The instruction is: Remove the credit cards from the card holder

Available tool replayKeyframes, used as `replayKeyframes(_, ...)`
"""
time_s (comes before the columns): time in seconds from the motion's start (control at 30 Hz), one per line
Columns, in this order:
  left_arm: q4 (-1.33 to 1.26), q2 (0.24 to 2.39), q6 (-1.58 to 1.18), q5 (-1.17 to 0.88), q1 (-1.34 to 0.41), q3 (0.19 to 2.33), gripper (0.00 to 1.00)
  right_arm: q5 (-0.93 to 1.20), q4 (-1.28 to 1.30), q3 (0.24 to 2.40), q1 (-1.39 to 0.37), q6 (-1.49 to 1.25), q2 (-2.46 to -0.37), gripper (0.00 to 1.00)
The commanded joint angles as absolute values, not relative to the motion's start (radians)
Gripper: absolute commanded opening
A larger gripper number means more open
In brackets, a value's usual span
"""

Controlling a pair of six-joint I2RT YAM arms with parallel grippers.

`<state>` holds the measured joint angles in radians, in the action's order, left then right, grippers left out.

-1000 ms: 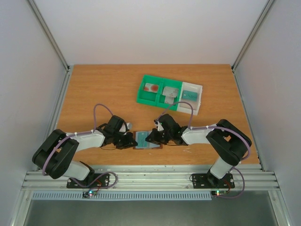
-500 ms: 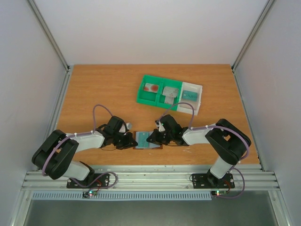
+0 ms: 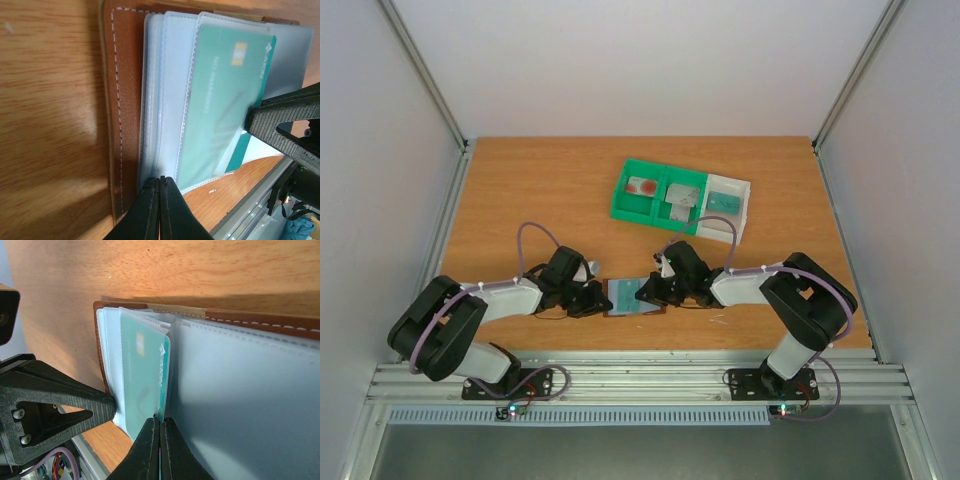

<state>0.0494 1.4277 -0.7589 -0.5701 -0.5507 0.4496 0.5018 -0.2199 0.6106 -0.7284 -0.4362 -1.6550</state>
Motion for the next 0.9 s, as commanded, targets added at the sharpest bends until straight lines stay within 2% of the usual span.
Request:
replayKeyframes(0.0,0.080,1.451,-0.770,-0.519,-0.552,0.428,0.03,0.476,-0.205,0.585,-0.722,-0.433,-1.647,0.03)
replayKeyframes(0.07,0.079,1.451,-0.772,-0.518,-0.552,0.427,0.03,0.476,-0.191,0.587,-0.721,-0.424,-1.635,0.08)
replayKeyframes(0.13,0.081,1.449,-0.772,-0.518,-0.551,0.425,0.03,0.480,-0.188,0.591,-0.722,-0.418,-1.630,0.01)
replayKeyframes(0.27,0.081,1.447,-0.776,-0.517,-0.552,0.424,0.03,0.508,-0.218,0.588,-0.720,-0.423,-1.633,0.01)
replayKeyframes(0.33,0.083,1.444,-0.779,-0.514,-0.551,0.423,0.03,0.511,-0.219,0.585,-0.717,-0.425,-1.626,0.06)
replayKeyframes(0.4,0.086,1.440,-0.781,-0.511,-0.552,0.422,0.03,0.510,-0.214,0.580,-0.713,-0.421,-1.615,0.02)
replayKeyframes(0.53,0.088,1.435,-0.782,-0.508,-0.551,0.420,0.03,0.519,-0.193,0.577,-0.700,-0.412,-1.596,0.01)
replayKeyframes(0.63,0.083,1.437,-0.783,-0.506,-0.552,0.417,0.04,0.543,-0.138,0.603,-0.696,-0.399,-1.591,0.09)
replayKeyframes(0.7,0.082,1.440,-0.782,-0.508,-0.552,0.417,0.04,0.559,-0.136,0.603,-0.696,-0.397,-1.591,0.02)
replayKeyframes(0.87,0.079,1.443,-0.785,-0.510,-0.552,0.419,0.04,0.544,-0.153,0.592,-0.696,-0.406,-1.586,0.01)
